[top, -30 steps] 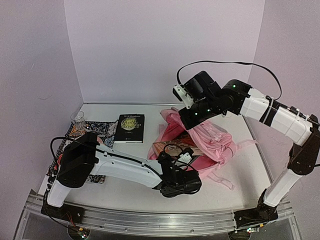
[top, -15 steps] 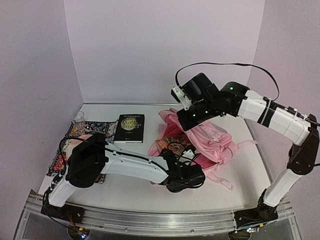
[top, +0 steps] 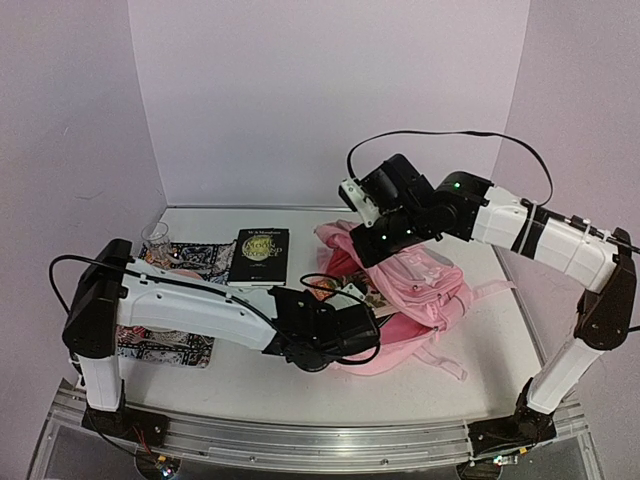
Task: Pack the student bag
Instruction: Place the book in the largest pocket of the bag.
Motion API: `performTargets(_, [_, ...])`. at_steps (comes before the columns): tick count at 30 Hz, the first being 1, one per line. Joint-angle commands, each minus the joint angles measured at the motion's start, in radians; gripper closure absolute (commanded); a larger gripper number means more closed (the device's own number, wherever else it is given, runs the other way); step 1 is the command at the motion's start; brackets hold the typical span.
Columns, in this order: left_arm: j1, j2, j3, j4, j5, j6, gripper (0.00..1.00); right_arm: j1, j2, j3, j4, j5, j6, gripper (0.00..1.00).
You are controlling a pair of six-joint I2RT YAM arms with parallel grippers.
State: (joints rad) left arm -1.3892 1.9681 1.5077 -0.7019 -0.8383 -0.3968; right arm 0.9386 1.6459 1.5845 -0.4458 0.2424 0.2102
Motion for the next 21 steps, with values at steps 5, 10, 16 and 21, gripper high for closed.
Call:
performTargets(5, [0.149, -0.260, -0.237, 0.271, 0.463, -0.189, 0.24, 0.001, -0.052, -0.026, 0.107, 0.010, 0.031, 1.00])
performTargets(10, [0.274, -0.372, -0.373, 0.490, 0.684, -0.324, 0.26, 0.001, -0.057, -0.045, 0.127, -0.017, 0.045, 1.00])
performTargets(16, [0.385, -0.350, -0.467, 0.691, 0.888, -0.524, 0.31, 0.001, -0.062, -0.054, 0.145, -0.032, 0.041, 1.00])
performTargets(21, [0.401, -0.254, -0.449, 0.765, 0.922, -0.615, 0.38, 0.002, -0.077, -0.059, 0.150, -0.031, 0.037, 1.00])
